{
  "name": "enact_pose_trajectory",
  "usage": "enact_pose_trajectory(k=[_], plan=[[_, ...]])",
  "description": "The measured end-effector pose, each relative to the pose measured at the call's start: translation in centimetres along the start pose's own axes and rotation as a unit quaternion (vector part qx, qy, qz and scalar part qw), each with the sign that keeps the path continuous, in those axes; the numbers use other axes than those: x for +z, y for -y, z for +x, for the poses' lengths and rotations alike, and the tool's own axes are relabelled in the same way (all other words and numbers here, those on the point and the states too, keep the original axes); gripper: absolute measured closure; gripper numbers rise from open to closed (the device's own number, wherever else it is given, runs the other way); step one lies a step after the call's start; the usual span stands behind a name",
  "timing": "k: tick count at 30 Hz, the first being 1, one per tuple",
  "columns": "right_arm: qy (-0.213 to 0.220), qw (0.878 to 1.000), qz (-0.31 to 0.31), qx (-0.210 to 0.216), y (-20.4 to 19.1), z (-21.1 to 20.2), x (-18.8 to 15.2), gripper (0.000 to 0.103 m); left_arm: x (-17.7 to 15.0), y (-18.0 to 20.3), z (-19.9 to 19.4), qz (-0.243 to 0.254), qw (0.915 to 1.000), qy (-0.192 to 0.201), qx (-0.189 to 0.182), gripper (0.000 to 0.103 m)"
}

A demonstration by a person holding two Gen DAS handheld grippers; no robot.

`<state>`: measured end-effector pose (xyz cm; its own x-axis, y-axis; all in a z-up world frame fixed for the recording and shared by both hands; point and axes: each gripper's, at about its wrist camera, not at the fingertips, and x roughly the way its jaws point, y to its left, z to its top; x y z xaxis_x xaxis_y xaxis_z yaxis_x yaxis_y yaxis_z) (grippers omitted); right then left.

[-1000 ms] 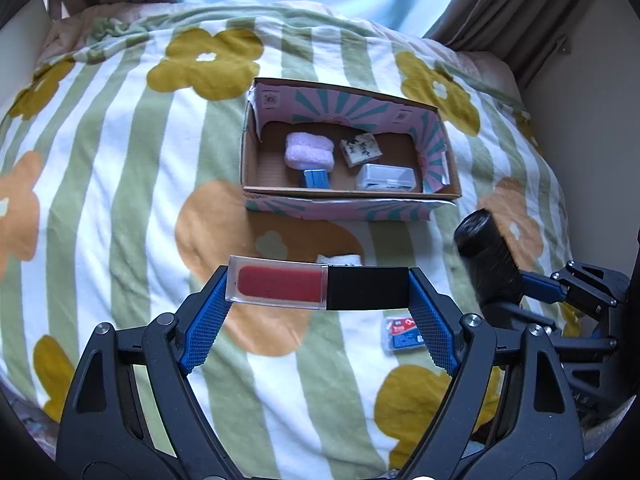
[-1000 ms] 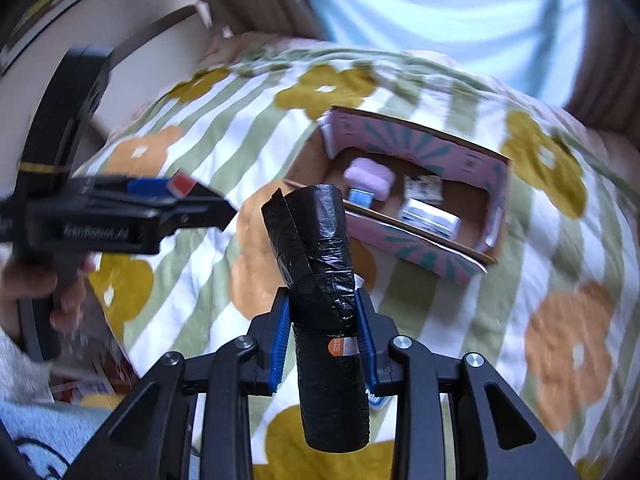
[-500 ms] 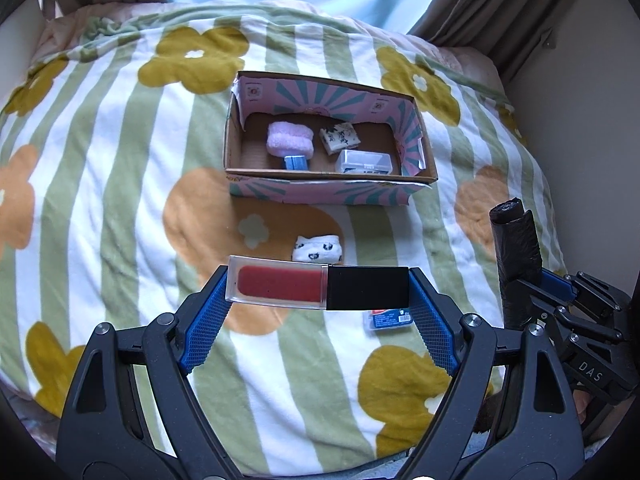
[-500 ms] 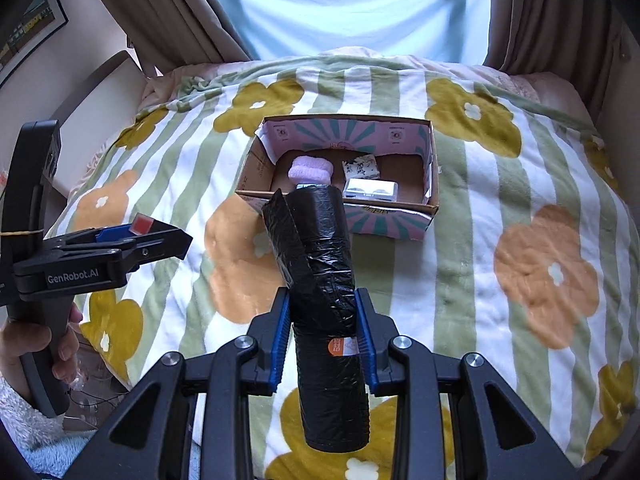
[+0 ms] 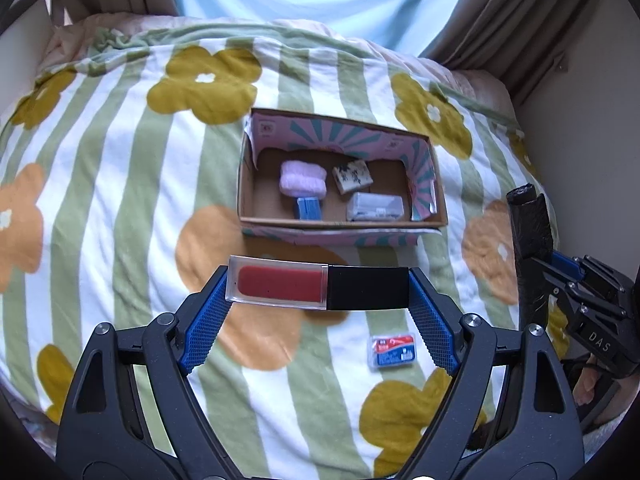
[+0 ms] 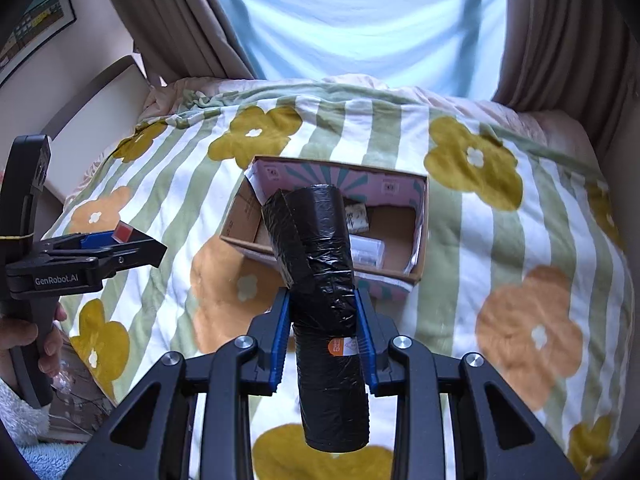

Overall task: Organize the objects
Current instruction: 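Lift the lipstick and black bag and carry both over the pink box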

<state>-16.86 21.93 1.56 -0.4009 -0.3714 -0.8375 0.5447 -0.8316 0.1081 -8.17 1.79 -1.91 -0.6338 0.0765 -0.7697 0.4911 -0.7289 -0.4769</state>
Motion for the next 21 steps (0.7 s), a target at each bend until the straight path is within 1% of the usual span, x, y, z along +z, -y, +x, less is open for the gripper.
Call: enact_pose_trajectory(k=[4, 8, 12, 15, 18, 21], plan=[[0.0, 0.999, -0.032, 0.007, 0.9, 1.7, 3.2, 0.075, 2.5, -0.3, 1.0, -0.005, 0.9999, 0.002, 0.01, 0.019], [-0.008, 0.997, -0.076, 0.013, 1.4, 4.8, 6.2, 0.075, 5.2, -0.4, 3.1, -0.012, 0.9998, -0.002, 0.014, 0.019], [-0.029, 0.993, -0.111, 0.022, 2.2, 9.0, 8.3, 0.075, 7.7, -0.1, 6.8, -0.007, 0.9994, -0.03, 0.015, 0.019], [-0.048, 0.988, -0.145, 0.034, 2.4, 12.4, 9.3, 0.075, 8.9, 0.5, 9.9, 0.008, 0.9985, -0.05, 0.019, 0.019], [-0.066, 0.982, -0.167, 0.055, 2.7, 15.7, 9.9, 0.075, 9.6, 1.3, 13.1, 0.026, 0.9973, -0.065, 0.021, 0.019], [-0.086, 0.97, -0.213, 0.077, 2.3, 19.1, 10.1, 0.075, 9.7, 1.9, 16.4, 0.043, 0.9956, -0.081, 0.021, 0.019]])
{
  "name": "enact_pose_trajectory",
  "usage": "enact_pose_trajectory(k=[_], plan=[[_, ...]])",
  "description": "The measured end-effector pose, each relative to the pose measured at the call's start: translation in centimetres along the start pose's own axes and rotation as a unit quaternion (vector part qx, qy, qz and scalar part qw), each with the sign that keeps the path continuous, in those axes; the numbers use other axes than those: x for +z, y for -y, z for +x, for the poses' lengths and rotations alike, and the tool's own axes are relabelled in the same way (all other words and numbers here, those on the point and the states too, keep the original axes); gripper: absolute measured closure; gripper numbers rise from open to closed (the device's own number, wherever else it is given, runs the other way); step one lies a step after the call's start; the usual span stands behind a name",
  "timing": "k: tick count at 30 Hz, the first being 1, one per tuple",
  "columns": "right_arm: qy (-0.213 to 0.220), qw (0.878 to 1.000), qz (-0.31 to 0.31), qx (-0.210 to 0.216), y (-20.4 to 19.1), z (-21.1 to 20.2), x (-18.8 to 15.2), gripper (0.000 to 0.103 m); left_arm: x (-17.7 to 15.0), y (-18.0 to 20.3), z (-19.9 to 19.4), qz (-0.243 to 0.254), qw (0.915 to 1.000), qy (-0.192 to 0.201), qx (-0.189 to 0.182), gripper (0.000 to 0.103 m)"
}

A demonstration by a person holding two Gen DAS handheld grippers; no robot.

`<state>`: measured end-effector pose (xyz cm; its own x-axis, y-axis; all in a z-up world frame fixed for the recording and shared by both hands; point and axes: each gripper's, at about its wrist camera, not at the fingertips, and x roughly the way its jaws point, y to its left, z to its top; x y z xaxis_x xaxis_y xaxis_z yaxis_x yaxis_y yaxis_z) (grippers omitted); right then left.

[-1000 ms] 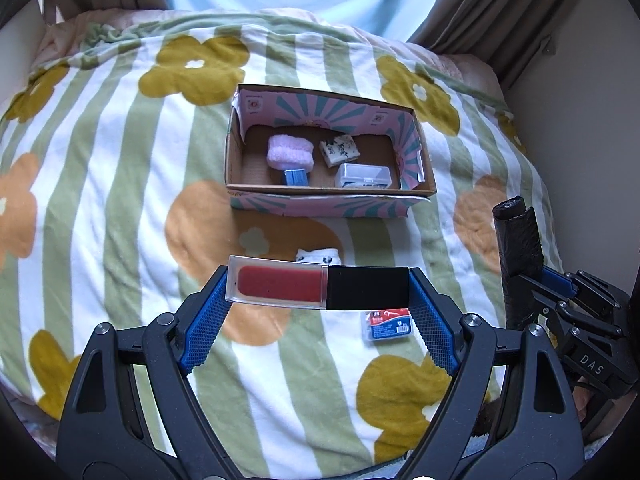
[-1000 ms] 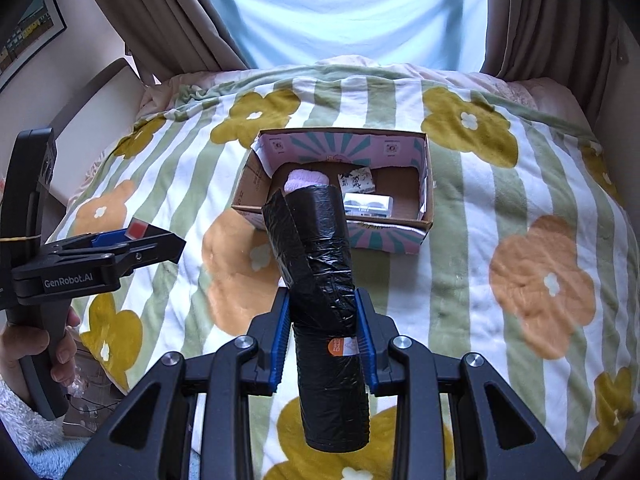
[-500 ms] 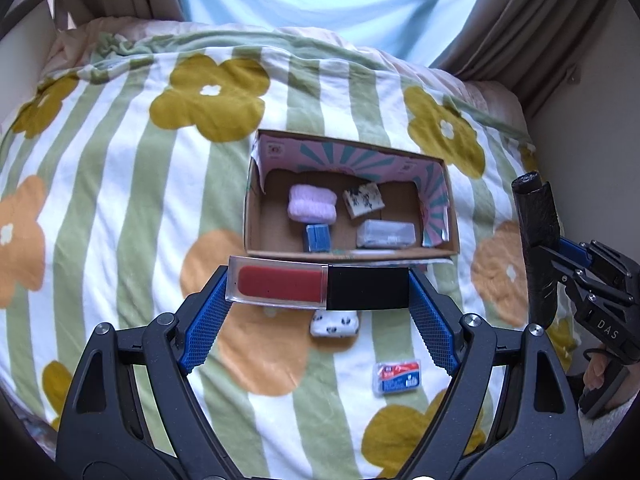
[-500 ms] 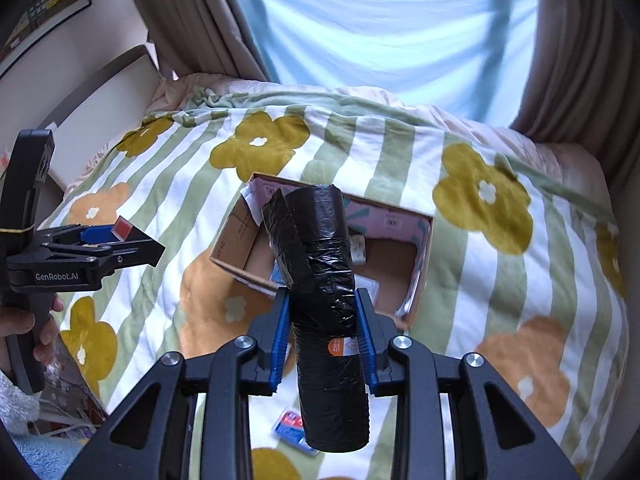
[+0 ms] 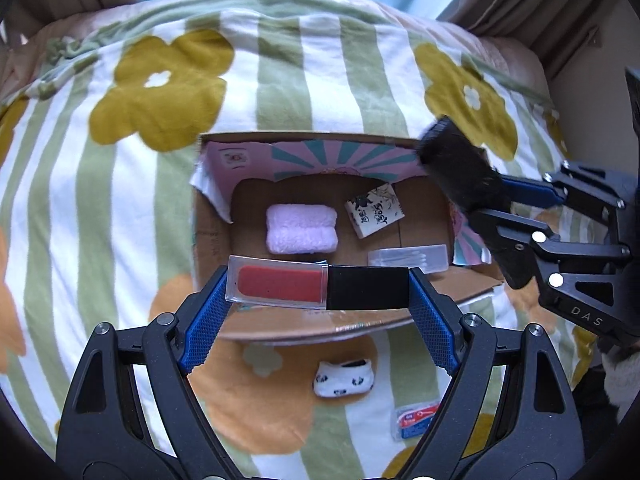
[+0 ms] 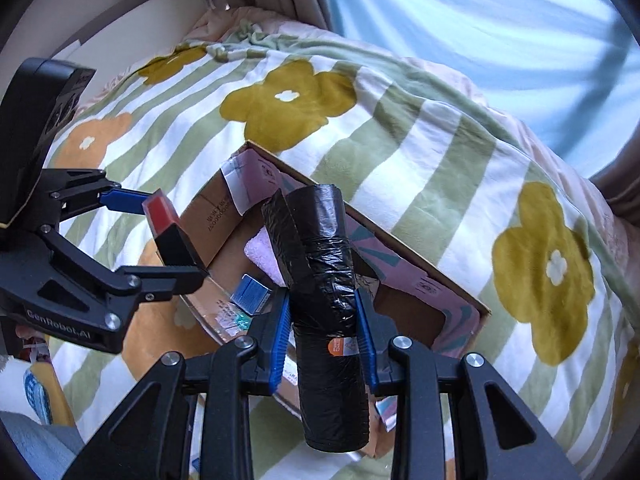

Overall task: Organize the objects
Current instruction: 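Lift the lipstick and black bag and carry both over the pink box, then open the left tool to drop the lipstick while the right tool releases the bag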

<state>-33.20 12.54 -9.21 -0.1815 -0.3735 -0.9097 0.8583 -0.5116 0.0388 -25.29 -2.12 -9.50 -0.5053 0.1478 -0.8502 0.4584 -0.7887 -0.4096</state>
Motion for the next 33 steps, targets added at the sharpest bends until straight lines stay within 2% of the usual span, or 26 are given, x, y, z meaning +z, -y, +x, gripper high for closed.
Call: enact_pose_trajectory(k=[3, 9, 17, 20, 21, 22, 24, 28, 33], plan=[[-0.016, 0.999, -0.022, 0.033, 1.0, 3.1, 0.7, 0.075, 0.2, 0.6, 3.5, 0.017, 0.9997, -0.019, 0.005, 0.019], [-0.038, 0.996, -0.062, 0.053, 1.9, 6.9, 1.2, 0.075, 0.3, 1.1, 8.4, 0.029, 0.999, -0.035, 0.006, 0.019], [-0.053, 0.995, -0.067, 0.057, 2.7, 8.1, 1.0, 0.075, 0.4, 1.9, 10.2, 0.037, 0.9985, -0.04, 0.002, 0.019], [-0.075, 0.993, -0.06, 0.062, 2.7, 8.7, 1.1, 0.072, 0.5, 2.4, 10.3, 0.041, 0.9983, -0.042, 0.003, 0.019], [-0.078, 0.993, -0.053, 0.065, 2.8, 8.9, 1.2, 0.063, 0.5, 2.6, 10.3, 0.046, 0.9981, -0.042, 0.005, 0.014], [-0.075, 0.994, -0.044, 0.065, 3.0, 8.8, 1.2, 0.042, 0.5, 2.7, 10.1, 0.046, 0.9982, -0.038, 0.005, 0.0], [-0.062, 0.996, -0.02, 0.059, 3.6, 8.5, 1.2, 0.024, 0.2, 2.9, 9.7, 0.048, 0.9984, -0.028, 0.004, 0.0], [-0.048, 0.996, 0.019, 0.066, 4.4, 7.9, 1.1, 0.024, -0.1, 3.1, 9.2, 0.06, 0.9977, -0.029, 0.016, 0.0], [-0.044, 0.997, 0.023, 0.052, 4.2, 7.3, 1.2, 0.024, -0.4, 2.7, 8.4, 0.051, 0.9984, -0.026, 0.007, 0.0]])
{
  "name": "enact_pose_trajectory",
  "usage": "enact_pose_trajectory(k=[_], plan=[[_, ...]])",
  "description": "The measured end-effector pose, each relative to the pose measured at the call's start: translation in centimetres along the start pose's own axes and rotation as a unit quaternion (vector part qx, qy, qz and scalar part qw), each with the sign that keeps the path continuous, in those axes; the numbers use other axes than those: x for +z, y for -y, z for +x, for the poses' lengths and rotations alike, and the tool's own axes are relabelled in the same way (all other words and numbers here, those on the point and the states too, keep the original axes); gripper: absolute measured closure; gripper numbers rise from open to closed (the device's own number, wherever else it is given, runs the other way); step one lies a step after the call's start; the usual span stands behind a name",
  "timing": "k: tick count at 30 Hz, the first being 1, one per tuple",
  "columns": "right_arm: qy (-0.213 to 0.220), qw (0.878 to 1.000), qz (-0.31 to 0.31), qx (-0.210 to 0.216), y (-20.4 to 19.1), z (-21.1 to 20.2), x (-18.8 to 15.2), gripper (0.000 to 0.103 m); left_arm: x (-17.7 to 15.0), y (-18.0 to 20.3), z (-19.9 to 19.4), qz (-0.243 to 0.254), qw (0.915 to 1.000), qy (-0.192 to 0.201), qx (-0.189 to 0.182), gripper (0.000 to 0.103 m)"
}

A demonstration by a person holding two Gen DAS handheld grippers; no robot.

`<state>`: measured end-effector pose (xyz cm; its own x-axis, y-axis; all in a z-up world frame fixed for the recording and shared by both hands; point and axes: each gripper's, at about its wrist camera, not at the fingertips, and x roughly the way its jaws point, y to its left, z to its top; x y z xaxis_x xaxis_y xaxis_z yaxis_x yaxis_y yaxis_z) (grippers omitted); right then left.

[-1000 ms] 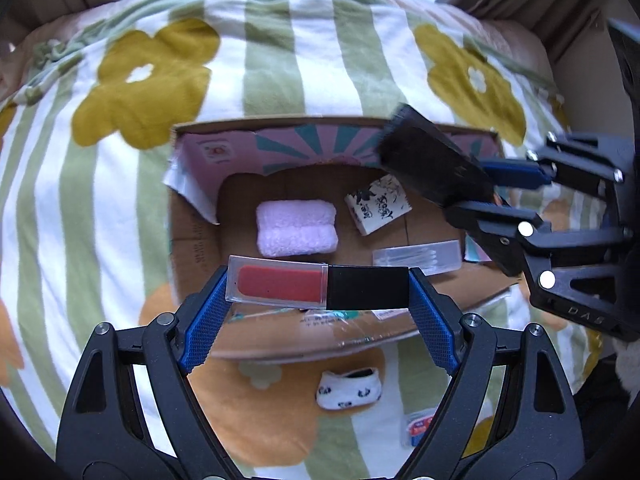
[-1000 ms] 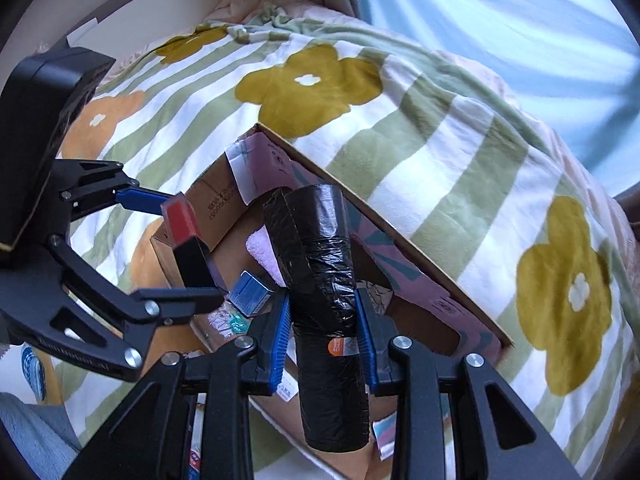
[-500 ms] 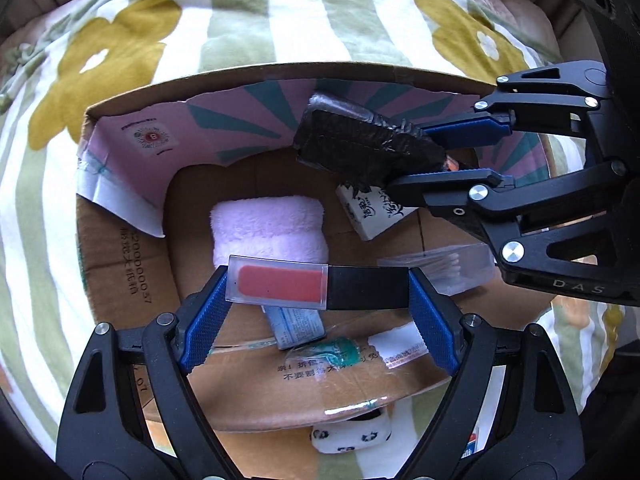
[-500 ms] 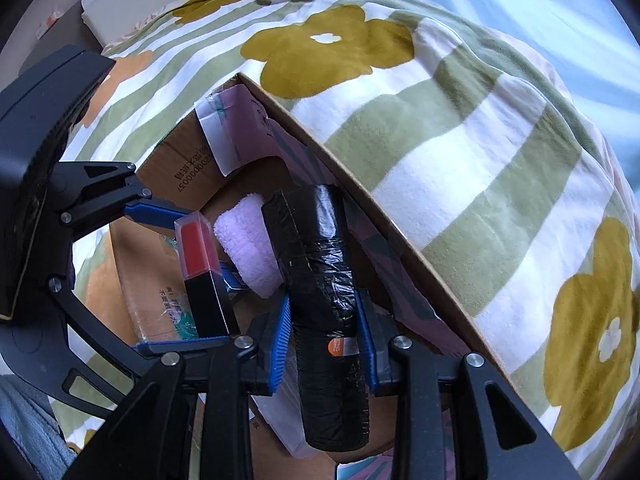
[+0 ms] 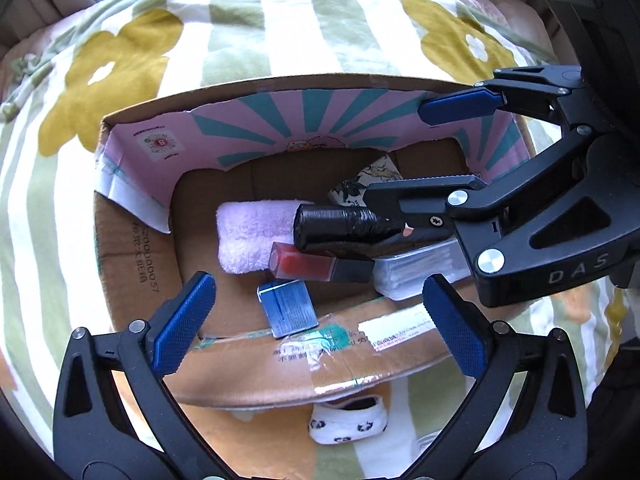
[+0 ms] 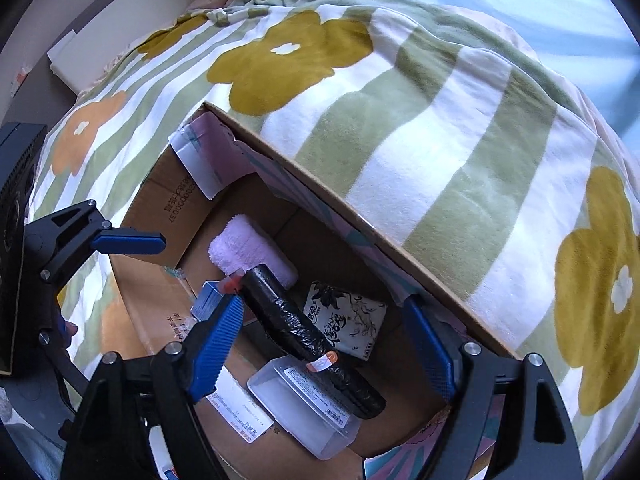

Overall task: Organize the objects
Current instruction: 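Open the left tool to drop the lipstick while the right tool releases the bag, then withdraw both tools from the box toward the sock and floss box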

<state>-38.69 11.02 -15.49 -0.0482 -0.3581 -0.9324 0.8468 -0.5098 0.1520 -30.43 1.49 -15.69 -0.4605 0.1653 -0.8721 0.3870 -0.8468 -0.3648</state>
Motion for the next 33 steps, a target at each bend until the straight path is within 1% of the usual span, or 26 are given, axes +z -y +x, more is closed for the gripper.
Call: enact_pose_trajectory(k=[3, 8, 13, 16, 20, 23, 27, 31, 33], plan=[[0.004, 1.0, 0.002, -0.008, -0.2, -0.6, 0.1, 0.024, -0.3, -0.3, -0.7, -0.008, 0.9999, 0.006, -0.008, 0.0], [0.008, 1.0, 0.01, -0.021, -0.7, -2.1, 0.1, 0.024, -0.5, -0.2, -2.0, -0.007, 0.9999, 0.014, -0.007, 0.0], [0.014, 0.999, 0.013, -0.033, -2.5, -5.3, -0.4, 0.024, -0.8, -0.1, -4.7, -0.014, 0.9993, 0.031, -0.015, 0.0], [0.026, 0.998, 0.027, -0.042, -3.8, -8.1, -0.7, 0.024, -1.2, 0.0, -7.1, -0.016, 0.9987, 0.044, -0.021, 0.0], [0.049, 0.995, 0.066, -0.047, -5.8, -11.8, -1.4, 0.024, -2.2, -0.2, -11.1, -0.026, 0.9971, 0.063, -0.034, 0.0], [0.063, 0.992, 0.095, -0.055, -7.8, -14.3, -2.3, 0.024, -3.2, -0.4, -14.1, -0.031, 0.9959, 0.076, -0.036, 0.0], [0.084, 0.986, 0.129, -0.067, -10.5, -17.0, -4.2, 0.024, -5.1, -0.8, -18.0, -0.033, 0.9947, 0.094, -0.024, 0.0], [0.101, 0.979, 0.151, -0.092, -13.3, -19.4, -6.5, 0.024, -7.6, -0.9, -21.1, -0.015, 0.994, 0.108, -0.004, 0.0], [0.11, 0.975, 0.167, -0.103, -14.7, -20.5, -8.0, 0.024, -9.0, -1.2, -22.4, -0.015, 0.9933, 0.115, 0.002, 0.0]])
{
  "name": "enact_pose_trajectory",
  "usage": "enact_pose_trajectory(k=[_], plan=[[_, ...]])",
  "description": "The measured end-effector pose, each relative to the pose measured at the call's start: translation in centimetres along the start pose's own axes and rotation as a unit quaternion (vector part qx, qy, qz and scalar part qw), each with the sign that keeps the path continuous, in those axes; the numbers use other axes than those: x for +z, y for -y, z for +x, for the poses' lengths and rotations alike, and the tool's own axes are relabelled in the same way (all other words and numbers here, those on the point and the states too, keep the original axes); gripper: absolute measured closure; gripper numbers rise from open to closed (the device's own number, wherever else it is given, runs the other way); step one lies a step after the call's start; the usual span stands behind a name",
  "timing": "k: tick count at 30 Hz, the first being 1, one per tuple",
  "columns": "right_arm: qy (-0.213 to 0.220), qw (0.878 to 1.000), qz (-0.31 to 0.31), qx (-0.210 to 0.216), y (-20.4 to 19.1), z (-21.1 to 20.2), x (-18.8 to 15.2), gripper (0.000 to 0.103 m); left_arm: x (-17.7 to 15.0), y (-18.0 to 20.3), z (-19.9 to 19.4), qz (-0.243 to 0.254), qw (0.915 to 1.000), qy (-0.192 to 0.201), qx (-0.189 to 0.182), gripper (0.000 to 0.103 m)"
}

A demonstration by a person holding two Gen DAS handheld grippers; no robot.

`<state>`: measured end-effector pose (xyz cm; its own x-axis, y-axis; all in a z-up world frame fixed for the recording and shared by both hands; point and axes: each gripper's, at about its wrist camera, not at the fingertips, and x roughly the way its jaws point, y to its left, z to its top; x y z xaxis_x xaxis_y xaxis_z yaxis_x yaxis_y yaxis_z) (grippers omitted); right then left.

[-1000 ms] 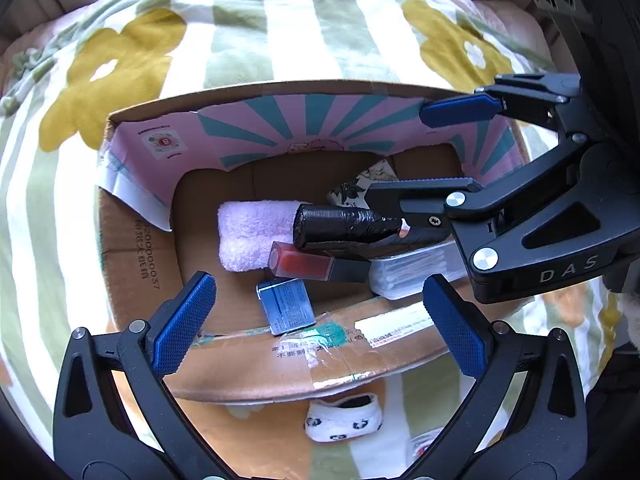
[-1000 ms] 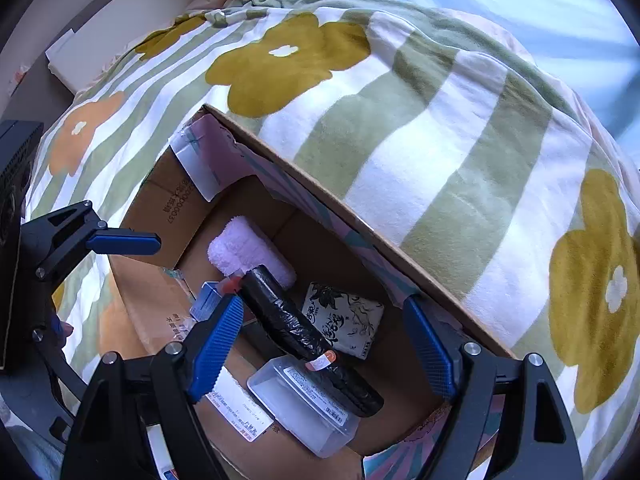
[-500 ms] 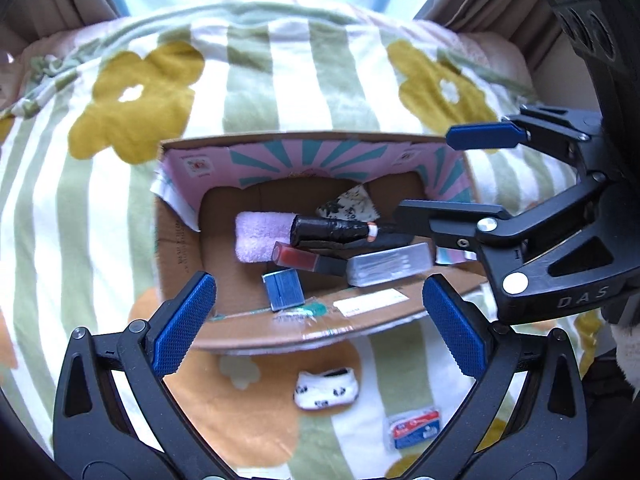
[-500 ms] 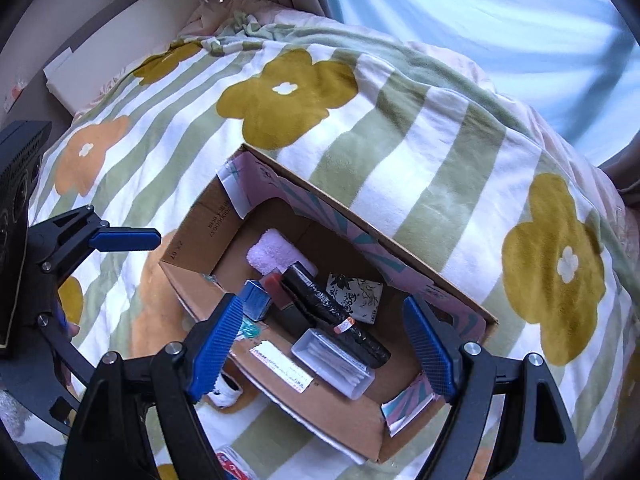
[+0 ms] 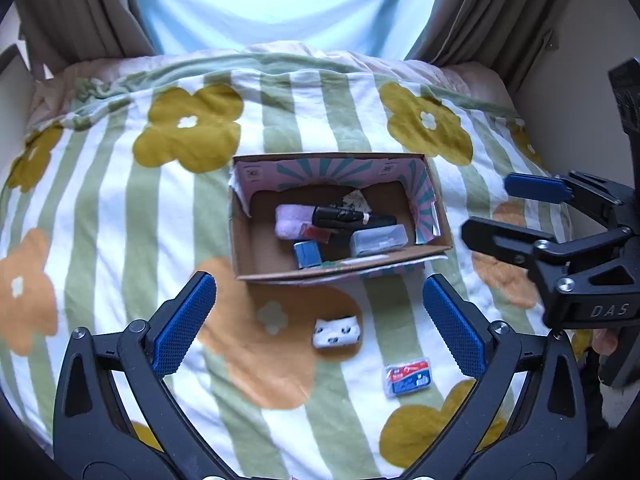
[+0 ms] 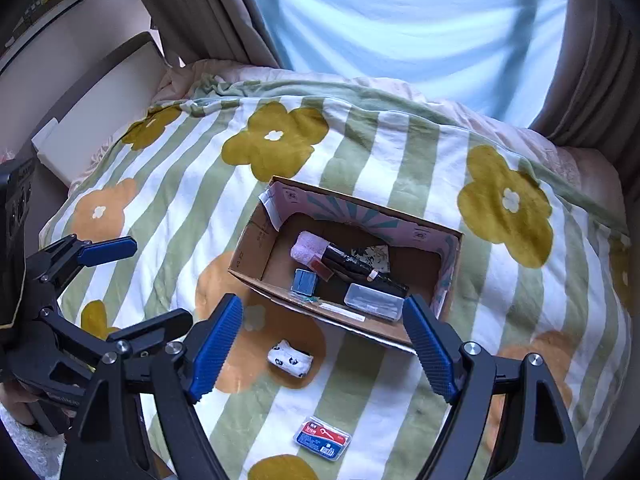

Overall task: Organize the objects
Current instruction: 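Withdraw both tools from the box toward the sock and floss box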

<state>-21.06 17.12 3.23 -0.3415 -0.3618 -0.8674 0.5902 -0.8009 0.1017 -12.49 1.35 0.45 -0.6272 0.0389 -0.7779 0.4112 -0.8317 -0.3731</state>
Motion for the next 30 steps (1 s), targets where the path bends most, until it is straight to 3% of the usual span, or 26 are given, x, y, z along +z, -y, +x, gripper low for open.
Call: enact_pose_trajectory(k=[6, 10, 16, 21, 26, 30], plan=[[0.017, 0.999, 0.04, -0.028, -1.0, -2.9, -4.1, 0.024, -3.5, -1.5, -3.4, -0.031, 0.9993, 0.019, -0.003, 0.0], [0.028, 0.996, 0.08, -0.04, -1.1, -3.9, -6.8, 0.006, -5.7, -1.8, -4.5, -0.033, 0.9991, 0.026, 0.004, 0.0], [0.036, 0.992, 0.109, -0.057, -1.4, -4.3, -9.4, 0.005, -8.7, -2.0, -6.1, -0.037, 0.9969, 0.066, 0.022, 0.0], [0.045, 0.988, 0.128, -0.069, -1.3, -4.8, -10.2, 0.005, -8.7, -1.7, -6.4, 0.0, 0.9976, 0.052, 0.046, 0.0], [0.039, 0.988, 0.13, -0.08, -1.5, -4.8, -11.1, 0.005, -8.4, -2.1, -6.5, -0.011, 0.9987, 0.047, 0.014, 0.0], [0.029, 0.987, 0.132, -0.083, -1.7, -4.4, -12.0, 0.005, -8.2, -2.2, -6.3, -0.02, 0.9986, 0.044, 0.021, 0.0]])
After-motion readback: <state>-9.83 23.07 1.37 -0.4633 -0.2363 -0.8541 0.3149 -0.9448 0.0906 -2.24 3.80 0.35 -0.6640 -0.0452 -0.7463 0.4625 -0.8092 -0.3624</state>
